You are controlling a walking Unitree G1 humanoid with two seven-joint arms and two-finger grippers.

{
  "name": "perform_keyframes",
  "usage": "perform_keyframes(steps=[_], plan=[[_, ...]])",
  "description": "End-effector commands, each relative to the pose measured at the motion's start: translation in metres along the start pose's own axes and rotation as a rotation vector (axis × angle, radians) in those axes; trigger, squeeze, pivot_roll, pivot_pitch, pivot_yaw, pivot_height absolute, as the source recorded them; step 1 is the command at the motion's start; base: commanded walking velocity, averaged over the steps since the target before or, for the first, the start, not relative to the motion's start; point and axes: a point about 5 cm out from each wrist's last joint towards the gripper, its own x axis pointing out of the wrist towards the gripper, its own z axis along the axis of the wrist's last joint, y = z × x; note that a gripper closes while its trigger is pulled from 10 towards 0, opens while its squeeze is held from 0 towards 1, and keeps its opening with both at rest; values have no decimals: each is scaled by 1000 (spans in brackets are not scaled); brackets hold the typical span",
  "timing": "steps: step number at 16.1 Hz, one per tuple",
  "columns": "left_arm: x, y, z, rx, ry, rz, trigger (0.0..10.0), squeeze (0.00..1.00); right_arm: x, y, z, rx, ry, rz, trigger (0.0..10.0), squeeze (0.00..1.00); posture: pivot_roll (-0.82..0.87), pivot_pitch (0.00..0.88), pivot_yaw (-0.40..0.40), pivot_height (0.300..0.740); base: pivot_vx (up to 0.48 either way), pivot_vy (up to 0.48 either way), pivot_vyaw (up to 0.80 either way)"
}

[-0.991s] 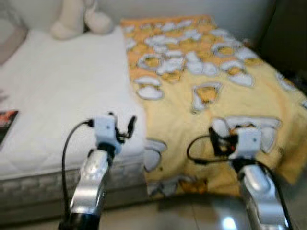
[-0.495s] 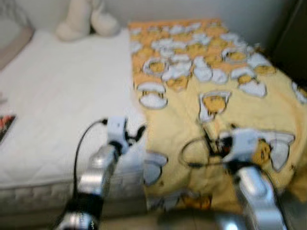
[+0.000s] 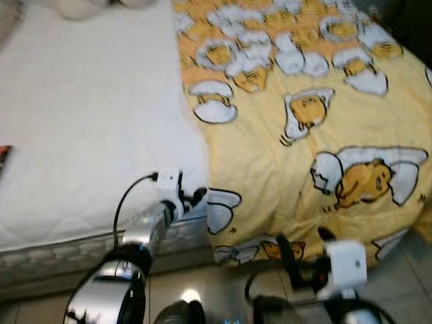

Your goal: Clean up the room

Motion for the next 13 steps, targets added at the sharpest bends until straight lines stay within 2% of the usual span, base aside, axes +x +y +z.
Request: perform_keyframes(steps=[1,3,5,9,13], plan=[[-2,11,4,-3,-16,48,10000,0,-6,1,-2,-2,12,-4,10000,0,-293,302,104,740,0,0,0],[-3,20,12,-5,-53,92,10000,0,-14,3,-4,12,37,-10,10000,0,-291,312,101,740,0,0,0],[-4,24,15,-70,-77,83,10000,0,-18,7,-4,20,51,-11,10000,0,-287,327,98,740,0,0,0],[-2,13,16,-153,-119,-56,10000,0,-22,12,-3,38,61,-9,10000,0,-277,350,110,740,0,0,0],[5,-6,30,-166,-178,-161,10000,0,-24,18,-4,58,65,-18,10000,0,-278,361,133,740,0,0,0]])
